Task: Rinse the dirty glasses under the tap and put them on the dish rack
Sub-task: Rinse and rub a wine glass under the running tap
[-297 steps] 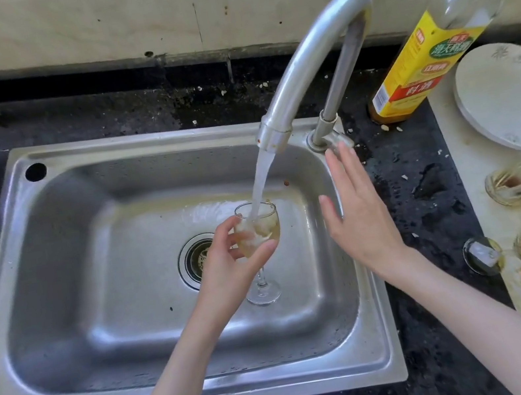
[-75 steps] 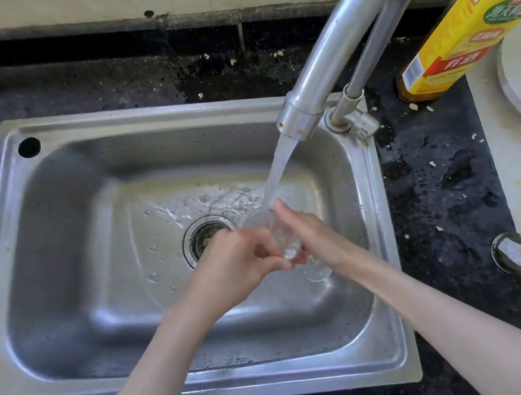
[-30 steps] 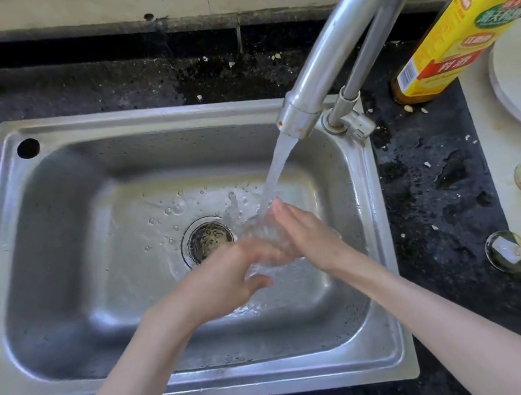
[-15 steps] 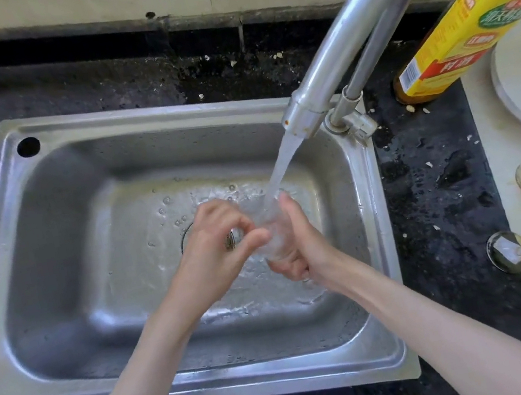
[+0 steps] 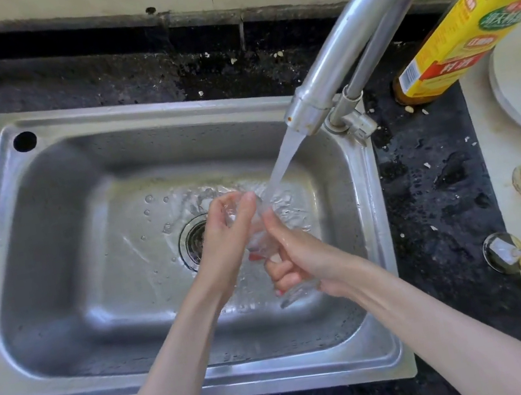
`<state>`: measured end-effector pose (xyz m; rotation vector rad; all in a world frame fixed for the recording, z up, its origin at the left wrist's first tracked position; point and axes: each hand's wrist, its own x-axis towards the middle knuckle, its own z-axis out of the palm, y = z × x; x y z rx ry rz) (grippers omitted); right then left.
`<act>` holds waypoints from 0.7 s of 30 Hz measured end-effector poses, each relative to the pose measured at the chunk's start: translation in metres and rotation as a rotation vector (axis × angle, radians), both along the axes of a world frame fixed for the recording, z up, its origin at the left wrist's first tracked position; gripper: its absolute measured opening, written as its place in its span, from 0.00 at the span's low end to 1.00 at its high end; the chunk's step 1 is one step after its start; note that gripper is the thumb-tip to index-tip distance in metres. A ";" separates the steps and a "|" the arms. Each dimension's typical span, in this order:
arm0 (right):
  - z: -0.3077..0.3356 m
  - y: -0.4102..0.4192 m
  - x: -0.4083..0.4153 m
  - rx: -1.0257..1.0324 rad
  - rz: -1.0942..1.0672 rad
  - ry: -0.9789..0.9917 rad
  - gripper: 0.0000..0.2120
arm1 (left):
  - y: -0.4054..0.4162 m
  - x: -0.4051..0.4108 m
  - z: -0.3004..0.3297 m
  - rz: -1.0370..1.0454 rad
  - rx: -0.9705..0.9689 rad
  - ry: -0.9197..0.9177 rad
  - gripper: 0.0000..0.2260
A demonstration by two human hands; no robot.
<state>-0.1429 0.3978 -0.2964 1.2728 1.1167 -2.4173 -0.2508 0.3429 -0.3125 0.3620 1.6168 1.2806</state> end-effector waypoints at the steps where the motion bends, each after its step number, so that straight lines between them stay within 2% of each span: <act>1: 0.001 0.001 0.001 -0.133 -0.041 0.015 0.35 | 0.002 -0.001 0.001 0.010 0.001 -0.109 0.19; 3: 0.004 0.004 0.003 -0.362 -0.126 0.075 0.36 | 0.005 -0.003 0.002 0.031 0.041 -0.342 0.23; 4: 0.003 0.004 0.004 -0.393 -0.142 0.102 0.36 | 0.006 -0.004 0.002 0.017 0.059 -0.391 0.23; 6: 0.002 0.002 0.004 -0.355 -0.143 0.106 0.35 | 0.009 -0.005 -0.001 -0.024 0.053 -0.360 0.20; 8: 0.001 0.000 0.004 -0.227 -0.129 0.057 0.31 | 0.015 -0.009 -0.003 0.000 -0.033 -0.281 0.18; 10: -0.001 0.002 0.005 0.006 -0.071 0.007 0.23 | 0.024 -0.011 -0.005 0.072 -0.115 -0.228 0.17; 12: 0.000 0.004 0.003 0.353 0.087 -0.069 0.17 | 0.033 -0.008 -0.008 0.145 -0.137 -0.179 0.21; 15: -0.003 0.007 0.000 0.980 0.488 -0.330 0.15 | 0.035 -0.007 -0.017 0.252 -0.138 -0.198 0.30; 16: -0.002 0.009 -0.002 1.057 0.533 -0.366 0.16 | 0.034 -0.009 -0.018 0.255 -0.121 -0.256 0.31; 17: 0.000 0.013 -0.002 1.002 0.516 -0.341 0.17 | 0.033 -0.013 -0.018 0.215 -0.073 -0.328 0.29; 19: 0.006 0.023 -0.005 0.588 0.269 -0.190 0.16 | 0.029 -0.021 -0.022 0.036 0.063 -0.538 0.17; 21: 0.013 0.030 -0.009 0.197 0.039 -0.081 0.14 | 0.026 -0.023 -0.016 -0.078 0.091 -0.682 0.17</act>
